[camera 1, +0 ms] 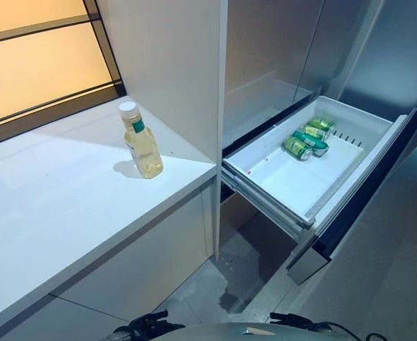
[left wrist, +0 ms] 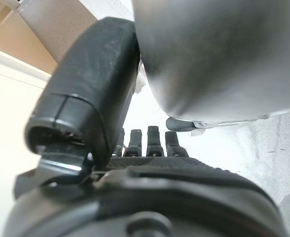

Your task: Put drinks into fridge and close the fridge

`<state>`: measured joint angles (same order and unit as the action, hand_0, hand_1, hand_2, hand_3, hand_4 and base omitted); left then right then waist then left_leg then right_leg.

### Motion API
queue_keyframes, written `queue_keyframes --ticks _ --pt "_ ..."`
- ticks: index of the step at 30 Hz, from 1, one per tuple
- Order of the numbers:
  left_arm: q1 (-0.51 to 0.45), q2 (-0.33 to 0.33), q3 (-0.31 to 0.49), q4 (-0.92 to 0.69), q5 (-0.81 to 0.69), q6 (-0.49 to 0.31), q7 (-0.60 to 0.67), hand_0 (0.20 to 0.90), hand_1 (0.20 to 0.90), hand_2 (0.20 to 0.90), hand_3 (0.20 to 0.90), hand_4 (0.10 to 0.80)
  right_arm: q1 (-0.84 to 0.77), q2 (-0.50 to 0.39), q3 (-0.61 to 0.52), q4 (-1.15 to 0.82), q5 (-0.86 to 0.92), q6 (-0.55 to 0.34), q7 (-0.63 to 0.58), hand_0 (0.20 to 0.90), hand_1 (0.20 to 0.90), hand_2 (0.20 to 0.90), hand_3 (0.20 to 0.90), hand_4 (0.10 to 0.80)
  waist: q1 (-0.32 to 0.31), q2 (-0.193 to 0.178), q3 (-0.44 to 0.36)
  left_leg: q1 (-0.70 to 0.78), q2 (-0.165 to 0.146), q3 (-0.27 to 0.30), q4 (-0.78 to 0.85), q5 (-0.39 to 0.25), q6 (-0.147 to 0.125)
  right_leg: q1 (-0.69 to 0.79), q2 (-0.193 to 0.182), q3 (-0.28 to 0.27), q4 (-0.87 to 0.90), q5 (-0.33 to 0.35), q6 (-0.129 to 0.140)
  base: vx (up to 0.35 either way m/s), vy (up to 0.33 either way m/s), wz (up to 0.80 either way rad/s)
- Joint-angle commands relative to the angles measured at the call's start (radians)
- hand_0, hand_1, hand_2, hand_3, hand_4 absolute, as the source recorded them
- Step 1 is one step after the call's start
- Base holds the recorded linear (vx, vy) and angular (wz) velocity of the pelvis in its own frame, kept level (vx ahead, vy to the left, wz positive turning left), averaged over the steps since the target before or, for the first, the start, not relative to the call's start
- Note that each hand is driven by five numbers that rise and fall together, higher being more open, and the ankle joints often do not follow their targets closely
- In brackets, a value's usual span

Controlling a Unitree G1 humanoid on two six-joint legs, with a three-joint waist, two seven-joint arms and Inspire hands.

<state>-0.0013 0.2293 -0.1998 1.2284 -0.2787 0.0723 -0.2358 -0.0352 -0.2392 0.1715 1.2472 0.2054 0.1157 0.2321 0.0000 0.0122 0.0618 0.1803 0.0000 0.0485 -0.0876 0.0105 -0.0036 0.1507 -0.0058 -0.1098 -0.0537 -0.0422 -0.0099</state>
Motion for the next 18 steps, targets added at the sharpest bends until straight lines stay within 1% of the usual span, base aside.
queue_keyframes --ticks 1,8,11,12,15,17,18 --pt "-0.031 -0.005 0.000 0.012 -0.016 -0.048 -0.016 0.900 0.900 0.900 0.900 0.800 -0.030 0.007 0.028 0.018 -0.020 -0.001 0.027 0.900 0.900 0.900 0.900 0.800 0.015 -0.016 -0.007 -0.038 -0.023 -0.006 0.021 -0.044 0.024 -0.027 -0.048 -0.048 0.032 0.027 0.067 0.000 0.000 0.00" --pt "-0.032 -0.002 0.010 0.000 -0.014 -0.117 0.051 0.900 0.900 0.900 0.900 0.800 -0.030 0.007 0.027 0.023 -0.015 -0.004 0.029 0.900 0.900 0.900 0.900 0.800 0.018 -0.019 -0.008 -0.038 -0.024 -0.005 0.022 -0.042 0.023 -0.025 -0.046 -0.048 0.029 0.029 0.067 0.000 0.000 0.00" --pt "-0.036 0.005 0.006 -0.020 0.041 -0.178 0.072 0.900 0.900 0.900 0.900 0.800 -0.032 0.004 0.027 0.021 -0.013 -0.005 0.033 0.900 0.900 0.900 0.900 0.800 0.019 -0.019 -0.008 -0.039 -0.024 -0.005 0.022 -0.042 0.022 -0.025 -0.045 -0.048 0.030 0.028 0.066 0.000 0.000 0.00" --pt "-0.038 0.014 -0.003 -0.043 0.064 -0.214 0.068 0.900 0.900 0.900 0.900 0.800 -0.033 -0.002 0.030 0.019 -0.011 -0.010 0.040 0.900 0.900 0.900 0.900 0.800 0.019 -0.019 -0.008 -0.039 -0.023 -0.005 0.022 -0.041 0.020 -0.026 -0.044 -0.047 0.030 0.029 0.066 0.000 0.000 0.00" --pt "-0.046 0.031 -0.028 -0.106 0.093 -0.254 0.052 0.900 0.900 0.900 0.900 0.800 -0.034 -0.010 0.031 0.007 -0.007 -0.009 0.043 0.900 0.900 0.900 0.900 0.800 0.019 -0.015 -0.003 -0.039 -0.022 -0.002 0.022 -0.040 0.019 -0.028 -0.043 -0.046 0.031 0.029 0.067 0.000 0.000 0.00" --pt "-0.050 0.044 -0.040 -0.149 0.093 -0.259 0.019 0.900 0.900 0.900 0.900 0.800 -0.034 -0.018 0.033 0.001 -0.008 -0.008 0.049 0.900 0.900 0.900 0.900 0.800 0.018 -0.012 0.000 -0.039 -0.021 -0.001 0.020 -0.038 0.018 -0.030 -0.043 -0.045 0.032 0.030 0.067 0.000 0.000 0.00" --pt "-0.054 0.056 -0.051 -0.192 0.096 -0.258 -0.020 0.900 0.900 0.900 0.900 0.800 -0.036 -0.025 0.032 -0.005 -0.009 -0.005 0.053 0.900 0.900 0.900 0.900 0.800 0.018 -0.009 0.002 -0.040 -0.021 0.000 0.019 -0.037 0.017 -0.032 -0.042 -0.044 0.032 0.031 0.068 -0.031 0.021 -0.01"
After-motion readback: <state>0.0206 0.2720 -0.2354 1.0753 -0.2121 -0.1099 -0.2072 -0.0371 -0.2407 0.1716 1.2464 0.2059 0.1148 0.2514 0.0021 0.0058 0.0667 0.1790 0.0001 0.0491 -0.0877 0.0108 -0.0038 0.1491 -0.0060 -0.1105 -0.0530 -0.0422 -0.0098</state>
